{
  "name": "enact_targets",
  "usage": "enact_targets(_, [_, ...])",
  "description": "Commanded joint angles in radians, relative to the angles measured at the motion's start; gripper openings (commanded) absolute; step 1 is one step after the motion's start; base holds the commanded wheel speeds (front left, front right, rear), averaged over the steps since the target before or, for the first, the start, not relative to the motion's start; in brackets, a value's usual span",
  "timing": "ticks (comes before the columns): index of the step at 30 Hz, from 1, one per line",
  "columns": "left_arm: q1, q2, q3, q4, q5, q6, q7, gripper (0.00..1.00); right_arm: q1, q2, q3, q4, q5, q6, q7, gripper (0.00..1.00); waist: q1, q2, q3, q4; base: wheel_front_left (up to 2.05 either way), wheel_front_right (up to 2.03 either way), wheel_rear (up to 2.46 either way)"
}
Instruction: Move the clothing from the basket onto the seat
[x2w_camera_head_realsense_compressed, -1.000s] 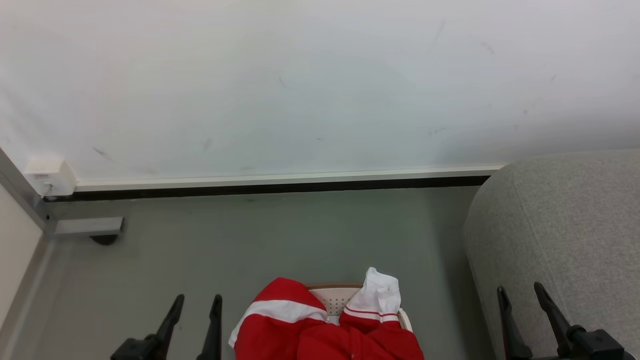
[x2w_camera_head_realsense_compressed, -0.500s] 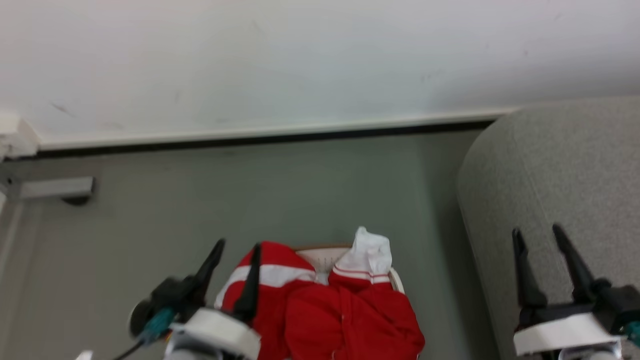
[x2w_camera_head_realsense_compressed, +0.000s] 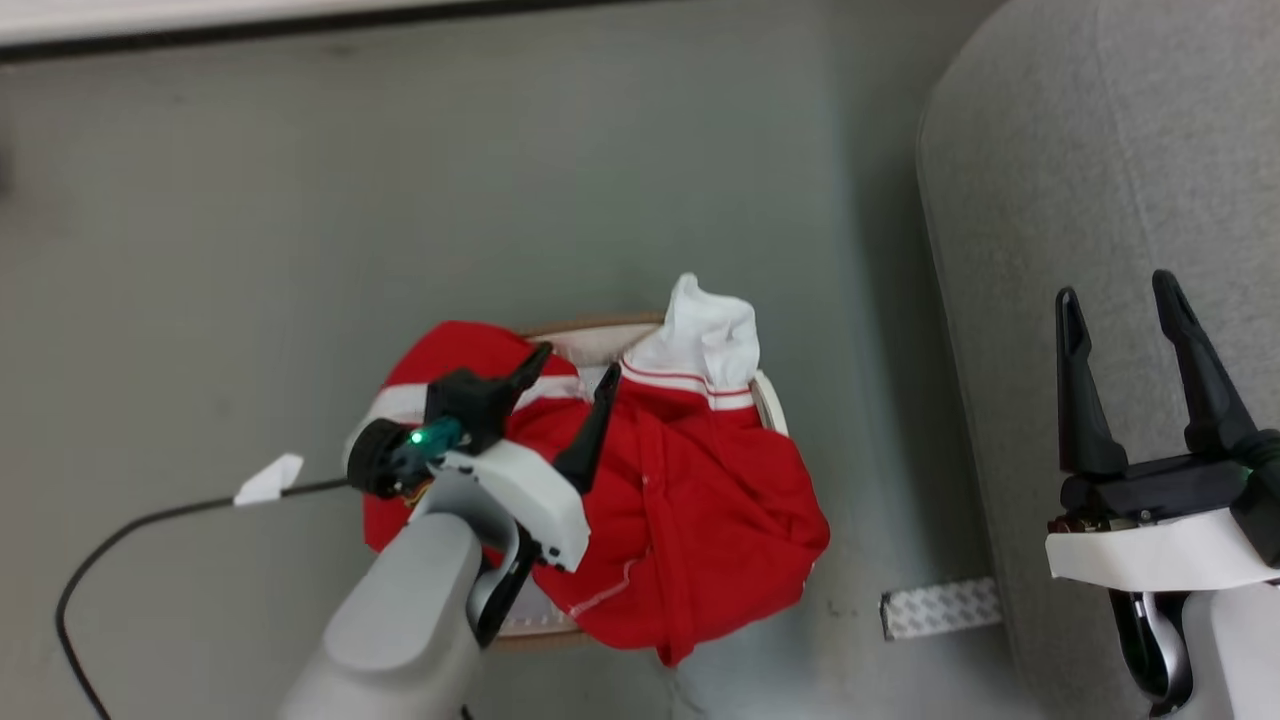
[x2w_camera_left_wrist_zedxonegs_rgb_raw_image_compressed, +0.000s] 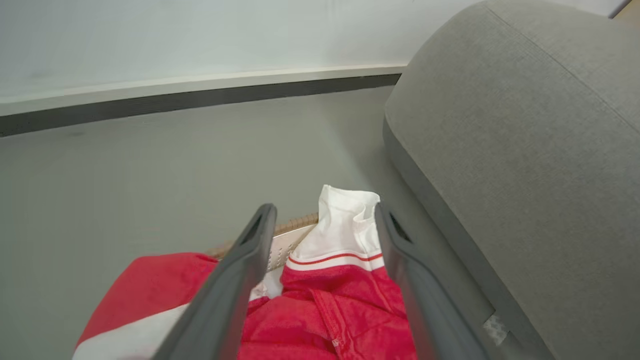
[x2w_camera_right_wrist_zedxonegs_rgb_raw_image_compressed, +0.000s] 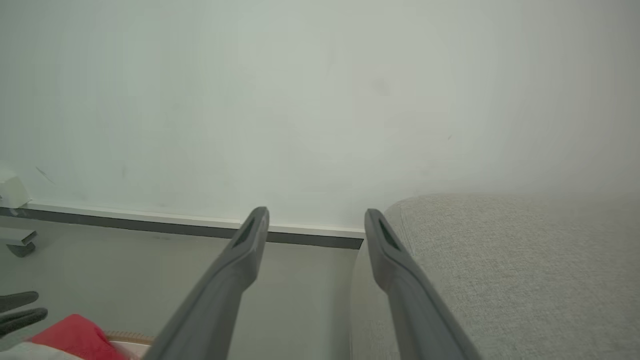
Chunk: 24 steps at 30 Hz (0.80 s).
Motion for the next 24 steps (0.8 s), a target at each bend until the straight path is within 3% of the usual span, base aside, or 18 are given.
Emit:
enact_targets(1, [-0.027,0.000,-0.008,0.019,-0.025,0.002,0.001,1.00,-0.022,-0.006,0.004,-0.010,-0.010,-0.002,0.000,1.00,-0.0003,0.0000,0.089,-0.028,0.00,0.00,0.00])
enact_targets(8, [-0.169,-0.010,-0.136,0.124,-0.129,0.002,0.027,1.00,-0.049,-0.030,0.010,-0.067,-0.034,-0.002,0.000,1.00,-0.0003,0.0000,0.213,-0.029,0.00,0.00,0.00])
enact_targets(13, [-0.233,-0.013,-0.241,0.122,-0.275,0.002,0.070,1.00,-0.055,-0.037,0.010,-0.095,-0.048,-0.002,0.000,1.00,-0.0003,0.0000,0.279,-0.023,0.00,0.00,0.00])
enact_targets(24, [-0.339,-0.013,-0.411,0.189,-0.437,0.002,0.114,1.00,-0.069,-0.049,0.001,-0.137,-0.069,-0.002,0.000,1.00,-0.0003,0.0000,0.382,0.002,0.00,0.00,0.00])
